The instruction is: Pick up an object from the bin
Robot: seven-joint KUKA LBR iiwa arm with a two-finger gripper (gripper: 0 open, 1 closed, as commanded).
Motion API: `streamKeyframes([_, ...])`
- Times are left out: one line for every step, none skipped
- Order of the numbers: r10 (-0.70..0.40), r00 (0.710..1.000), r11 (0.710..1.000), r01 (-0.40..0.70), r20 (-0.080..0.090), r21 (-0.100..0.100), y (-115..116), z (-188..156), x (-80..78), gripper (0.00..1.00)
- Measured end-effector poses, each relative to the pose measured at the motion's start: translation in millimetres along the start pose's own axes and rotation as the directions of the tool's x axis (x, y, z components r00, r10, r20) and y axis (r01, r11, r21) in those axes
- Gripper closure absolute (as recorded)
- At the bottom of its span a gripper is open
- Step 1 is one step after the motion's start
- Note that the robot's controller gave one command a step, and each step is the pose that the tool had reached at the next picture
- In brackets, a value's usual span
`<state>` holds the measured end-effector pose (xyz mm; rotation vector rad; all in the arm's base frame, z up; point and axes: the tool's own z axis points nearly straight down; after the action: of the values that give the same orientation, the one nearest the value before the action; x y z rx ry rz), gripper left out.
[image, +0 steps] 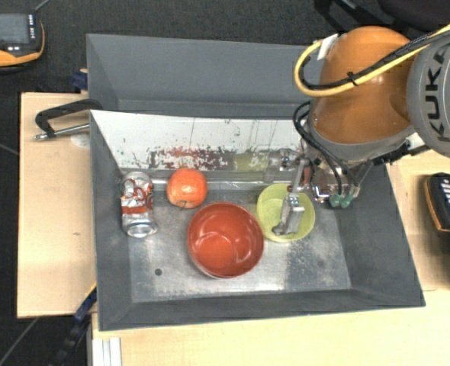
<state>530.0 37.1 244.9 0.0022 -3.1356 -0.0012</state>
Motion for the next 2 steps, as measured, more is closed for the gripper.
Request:
streamKeyframes([-0.132, 0.991, 0.991, 0.132, -0.005, -0.002, -4.0, 177.9, -26.7, 0.0])
streamKeyframes([-0.282, 0.959, 0.959, 0.282, -0.004, -0.004, -20.1, 173.9, -7.2, 0.0])
